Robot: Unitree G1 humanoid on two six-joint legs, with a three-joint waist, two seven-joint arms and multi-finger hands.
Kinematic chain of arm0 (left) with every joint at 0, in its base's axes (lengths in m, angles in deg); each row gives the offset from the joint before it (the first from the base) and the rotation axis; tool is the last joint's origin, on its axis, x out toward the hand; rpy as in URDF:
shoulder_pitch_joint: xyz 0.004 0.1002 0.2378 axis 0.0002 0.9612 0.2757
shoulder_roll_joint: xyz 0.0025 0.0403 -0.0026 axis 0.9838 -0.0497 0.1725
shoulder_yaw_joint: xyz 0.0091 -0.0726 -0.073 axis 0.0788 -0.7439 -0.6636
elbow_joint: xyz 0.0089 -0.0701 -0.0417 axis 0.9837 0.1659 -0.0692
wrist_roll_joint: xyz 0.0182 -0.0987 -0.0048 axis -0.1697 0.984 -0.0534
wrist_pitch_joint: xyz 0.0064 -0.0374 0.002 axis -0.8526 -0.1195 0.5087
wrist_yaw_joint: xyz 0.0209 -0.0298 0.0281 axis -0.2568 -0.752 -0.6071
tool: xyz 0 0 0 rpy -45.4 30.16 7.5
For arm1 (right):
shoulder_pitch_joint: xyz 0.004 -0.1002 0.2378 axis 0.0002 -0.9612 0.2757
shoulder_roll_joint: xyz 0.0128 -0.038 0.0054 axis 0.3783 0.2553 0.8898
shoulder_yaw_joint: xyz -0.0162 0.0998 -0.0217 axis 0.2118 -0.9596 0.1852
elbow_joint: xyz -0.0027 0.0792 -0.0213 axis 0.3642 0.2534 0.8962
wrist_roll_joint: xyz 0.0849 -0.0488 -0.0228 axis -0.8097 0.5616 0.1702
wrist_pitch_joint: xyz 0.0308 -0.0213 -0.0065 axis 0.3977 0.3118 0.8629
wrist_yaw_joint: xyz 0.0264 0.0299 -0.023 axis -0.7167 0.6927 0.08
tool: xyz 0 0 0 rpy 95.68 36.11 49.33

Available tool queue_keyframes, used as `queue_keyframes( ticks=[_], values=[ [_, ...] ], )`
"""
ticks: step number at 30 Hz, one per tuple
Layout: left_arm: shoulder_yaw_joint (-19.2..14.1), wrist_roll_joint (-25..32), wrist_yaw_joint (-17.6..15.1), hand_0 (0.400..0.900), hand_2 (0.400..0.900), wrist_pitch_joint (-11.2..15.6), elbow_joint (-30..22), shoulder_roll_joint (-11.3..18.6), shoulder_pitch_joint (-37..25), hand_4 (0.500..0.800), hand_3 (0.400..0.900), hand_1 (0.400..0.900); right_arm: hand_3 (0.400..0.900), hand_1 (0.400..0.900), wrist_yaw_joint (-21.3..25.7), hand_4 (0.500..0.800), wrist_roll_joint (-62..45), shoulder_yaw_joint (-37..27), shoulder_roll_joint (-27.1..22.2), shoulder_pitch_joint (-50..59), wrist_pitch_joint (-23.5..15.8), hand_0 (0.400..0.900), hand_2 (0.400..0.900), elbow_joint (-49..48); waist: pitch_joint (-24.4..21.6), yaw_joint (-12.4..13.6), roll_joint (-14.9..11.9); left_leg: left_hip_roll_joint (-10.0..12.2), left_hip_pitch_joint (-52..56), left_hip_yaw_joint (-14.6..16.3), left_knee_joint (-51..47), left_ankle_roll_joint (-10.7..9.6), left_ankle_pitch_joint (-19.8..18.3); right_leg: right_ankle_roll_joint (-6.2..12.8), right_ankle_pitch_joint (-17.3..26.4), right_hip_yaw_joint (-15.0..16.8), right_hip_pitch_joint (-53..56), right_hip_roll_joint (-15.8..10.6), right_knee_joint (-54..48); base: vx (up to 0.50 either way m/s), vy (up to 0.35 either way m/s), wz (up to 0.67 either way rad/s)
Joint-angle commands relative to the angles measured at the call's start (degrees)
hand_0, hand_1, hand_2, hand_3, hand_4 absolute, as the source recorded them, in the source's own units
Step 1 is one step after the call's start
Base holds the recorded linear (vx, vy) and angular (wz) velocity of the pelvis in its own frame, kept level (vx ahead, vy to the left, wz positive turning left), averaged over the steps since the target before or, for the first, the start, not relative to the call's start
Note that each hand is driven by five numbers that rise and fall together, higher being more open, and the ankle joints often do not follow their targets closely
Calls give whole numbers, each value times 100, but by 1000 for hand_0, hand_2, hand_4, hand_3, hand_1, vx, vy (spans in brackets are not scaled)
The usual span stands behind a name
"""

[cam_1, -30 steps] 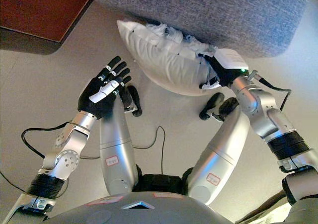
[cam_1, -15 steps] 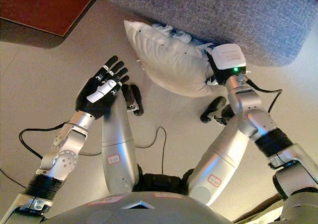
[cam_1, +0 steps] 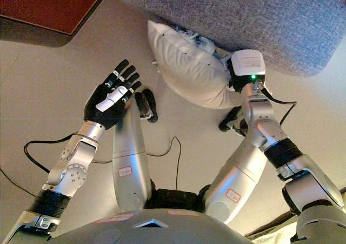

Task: Pick up the pillow and put it on the sofa.

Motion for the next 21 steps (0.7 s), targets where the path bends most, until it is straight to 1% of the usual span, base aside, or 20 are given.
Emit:
queue_keyframes(
  ticks=[1,3,8,11,15,16,17,19,21],
  values=[
    [208,-94,41,900,900,453,-647,-204,-190,800,900,900,400,400,627,500,74,-449,-559,915,213,400,400,245,-16,92,267,164,356,151,-520,-7,216,310,318,50,163,134,-396,0,0,0],
    [199,-91,31,900,900,418,-652,-200,-192,800,900,900,400,400,697,500,-15,-489,-553,904,166,400,400,252,-16,94,273,154,378,157,-527,0,210,310,315,42,190,137,-407,0,0,0],
    [198,-96,-14,900,900,419,-659,-241,-208,800,900,900,400,400,1148,500,-178,-624,-518,914,-111,400,400,195,-16,94,290,116,541,235,-794,17,246,318,402,-56,361,188,-701,-5,6,0],
    [218,18,-222,900,900,458,-621,-299,-270,800,900,900,400,400,1414,500,-234,-708,-560,939,-296,400,400,33,-16,73,281,61,782,324,-1262,18,401,320,554,-168,598,268,-1117,-7,7,-1],
    [124,36,-652,900,900,489,-538,-376,-297,800,900,900,400,400,1670,500,-351,-840,-667,877,-456,400,400,-323,-16,24,228,1,1242,438,-1986,-40,671,326,788,-309,1070,378,-1786,-5,22,-5],
    [72,44,-745,900,900,447,-530,-392,-290,800,900,900,400,400,1715,500,-360,-916,-711,826,-504,400,400,-458,-16,6,212,-27,1401,469,-2183,-57,745,327,866,-346,1249,407,-2017,-68,27,-3],
    [2,50,-814,900,900,391,-536,-403,-342,800,900,900,400,400,1748,500,-363,-1009,-757,822,-538,400,400,-581,-16,-14,191,-71,1413,512,-2446,-9,998,261,1102,-416,1302,438,-2322,-63,25,-3],
    [-83,-7,-923,900,900,299,-516,-413,-310,800,900,900,400,400,1883,500,-374,-1160,-800,660,-637,400,400,-792,-16,-33,152,-122,1676,565,-2723,-24,1088,287,1219,-504,1615,441,-2679,-21,17,-4],
    [-173,-27,-916,900,900,196,-481,-420,-298,800,900,900,400,400,1998,500,-375,-1352,-833,421,-730,400,400,-1060,-16,-58,87,-220,2024,626,-3080,-29,1193,321,1359,-630,2021,440,-3139,31,3,-4]
  ],
)
